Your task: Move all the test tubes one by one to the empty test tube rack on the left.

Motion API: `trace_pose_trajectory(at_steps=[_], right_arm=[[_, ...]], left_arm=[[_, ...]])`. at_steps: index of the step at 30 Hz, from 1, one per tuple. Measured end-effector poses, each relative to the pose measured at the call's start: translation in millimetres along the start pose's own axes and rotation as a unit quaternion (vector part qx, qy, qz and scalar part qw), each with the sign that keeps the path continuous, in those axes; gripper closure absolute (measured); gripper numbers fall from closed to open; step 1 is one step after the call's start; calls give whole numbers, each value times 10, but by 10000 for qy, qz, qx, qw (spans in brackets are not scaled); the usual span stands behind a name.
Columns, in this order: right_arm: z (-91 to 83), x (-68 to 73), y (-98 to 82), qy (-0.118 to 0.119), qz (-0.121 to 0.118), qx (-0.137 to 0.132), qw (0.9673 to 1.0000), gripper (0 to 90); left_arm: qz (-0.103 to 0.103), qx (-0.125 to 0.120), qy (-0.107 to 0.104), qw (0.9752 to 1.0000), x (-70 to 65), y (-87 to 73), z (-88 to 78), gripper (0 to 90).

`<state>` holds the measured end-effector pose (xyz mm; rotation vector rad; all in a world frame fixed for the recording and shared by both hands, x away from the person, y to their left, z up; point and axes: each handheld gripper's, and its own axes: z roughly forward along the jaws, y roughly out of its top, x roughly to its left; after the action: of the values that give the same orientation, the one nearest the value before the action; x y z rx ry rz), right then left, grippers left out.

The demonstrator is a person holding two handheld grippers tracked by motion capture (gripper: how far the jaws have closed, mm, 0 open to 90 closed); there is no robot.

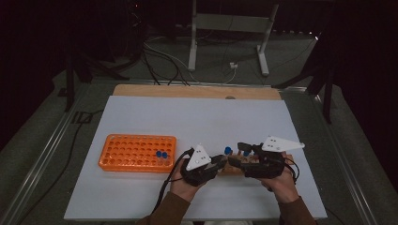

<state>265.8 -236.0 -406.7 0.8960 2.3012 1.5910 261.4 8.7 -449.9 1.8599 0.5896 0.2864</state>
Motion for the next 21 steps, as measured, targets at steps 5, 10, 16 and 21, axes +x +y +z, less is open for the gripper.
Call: trace_pose_trajectory(at_steps=[5,10,16,21], right_arm=[[-25,-41,-2,-335,17,-23,9994,146],[-54,-108,-13,-537,134,-52,9985,42],[-83,-183,-30,-748,174,-46,9970,0],[-97,-217,-43,-764,209,-67,9968,0]], left_arm=[[-71,-21,86,9999,46,-15,-77,782],[-194,-78,140,9997,104,-45,-170,782],[-235,-100,188,9995,159,-64,-282,782],[-266,-138,210,9993,186,-67,-366,782]])
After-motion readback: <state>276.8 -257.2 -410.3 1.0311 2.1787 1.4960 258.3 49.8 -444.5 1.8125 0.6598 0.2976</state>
